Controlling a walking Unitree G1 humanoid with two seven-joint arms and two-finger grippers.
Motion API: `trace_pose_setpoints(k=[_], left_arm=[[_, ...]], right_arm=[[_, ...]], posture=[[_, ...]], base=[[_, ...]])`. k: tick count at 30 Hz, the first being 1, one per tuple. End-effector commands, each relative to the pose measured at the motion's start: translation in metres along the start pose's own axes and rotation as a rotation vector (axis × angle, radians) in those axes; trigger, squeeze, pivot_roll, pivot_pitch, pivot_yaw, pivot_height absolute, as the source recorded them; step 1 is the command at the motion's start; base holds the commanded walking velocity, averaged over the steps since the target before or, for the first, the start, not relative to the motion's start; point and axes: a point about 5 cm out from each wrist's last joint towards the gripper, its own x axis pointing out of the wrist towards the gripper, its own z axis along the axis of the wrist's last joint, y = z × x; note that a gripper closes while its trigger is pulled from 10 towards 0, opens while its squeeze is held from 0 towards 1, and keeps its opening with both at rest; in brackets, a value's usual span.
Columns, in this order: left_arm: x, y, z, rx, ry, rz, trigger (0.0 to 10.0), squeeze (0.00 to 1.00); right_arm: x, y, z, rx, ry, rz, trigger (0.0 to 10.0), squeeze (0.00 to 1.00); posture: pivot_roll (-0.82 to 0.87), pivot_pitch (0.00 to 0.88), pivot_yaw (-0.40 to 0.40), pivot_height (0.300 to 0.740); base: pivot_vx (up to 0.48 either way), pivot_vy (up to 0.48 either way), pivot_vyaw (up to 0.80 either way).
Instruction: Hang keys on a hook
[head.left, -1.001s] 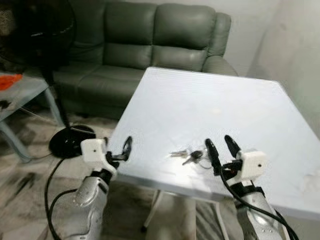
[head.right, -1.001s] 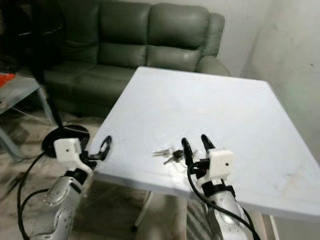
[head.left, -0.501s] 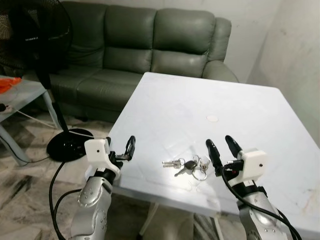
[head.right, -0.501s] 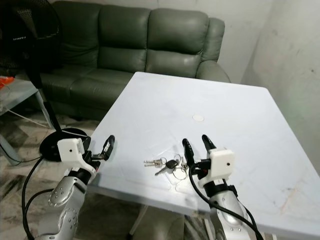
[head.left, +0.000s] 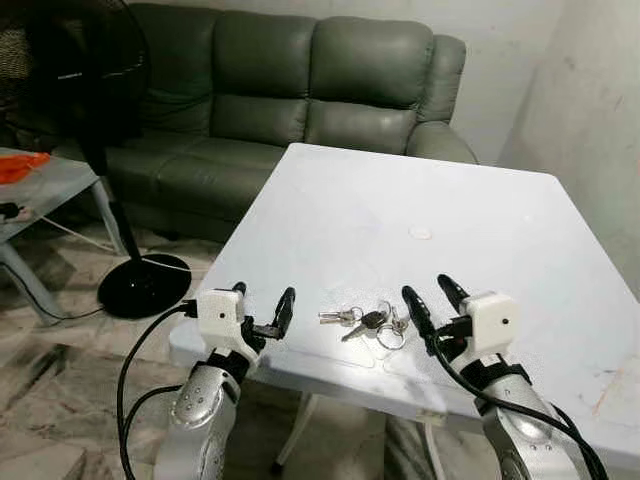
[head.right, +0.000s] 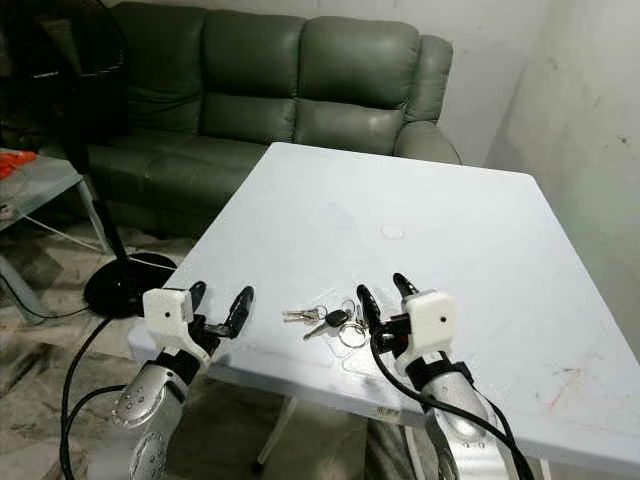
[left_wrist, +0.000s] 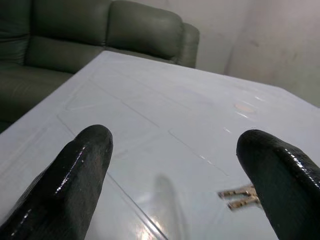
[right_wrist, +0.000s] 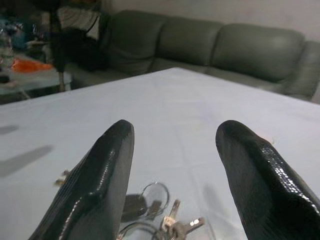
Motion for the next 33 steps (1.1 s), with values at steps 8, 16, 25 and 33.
trace_pose_setpoints(k=[8, 16, 25, 33], left_arm=[[-0.002, -0.009, 0.002, 0.038, -0.004, -0.066, 10.0, 0.00], [-0.007, -0.013, 0.000, 0.047, 0.008, -0.104, 10.0, 0.00], [-0.016, -0.020, -0.001, 0.056, 0.029, -0.143, 10.0, 0.00], [-0.027, -0.023, -0.003, 0.046, 0.050, -0.129, 10.0, 0.00]], right_arm=[[0.015, 0.001, 0.008, 0.040, 0.043, -0.003, 10.0, 0.00], [0.027, 0.004, 0.008, 0.004, 0.115, -0.060, 10.0, 0.00], [0.038, 0.008, 0.003, -0.001, 0.215, -0.203, 10.0, 0.00], [0.033, 0.024, -0.009, 0.027, 0.280, -0.198, 10.0, 0.00]], posture=[[-0.02, 0.000, -0.045, 0.740], [-0.01, 0.010, -0.054, 0.740], [0.02, 0.058, -0.073, 0.740], [0.05, 0.096, -0.087, 0.740]], base=[[0.000, 0.000, 0.00], [0.000, 0.000, 0.00], [0.000, 0.000, 0.00], [0.000, 0.000, 0.00]])
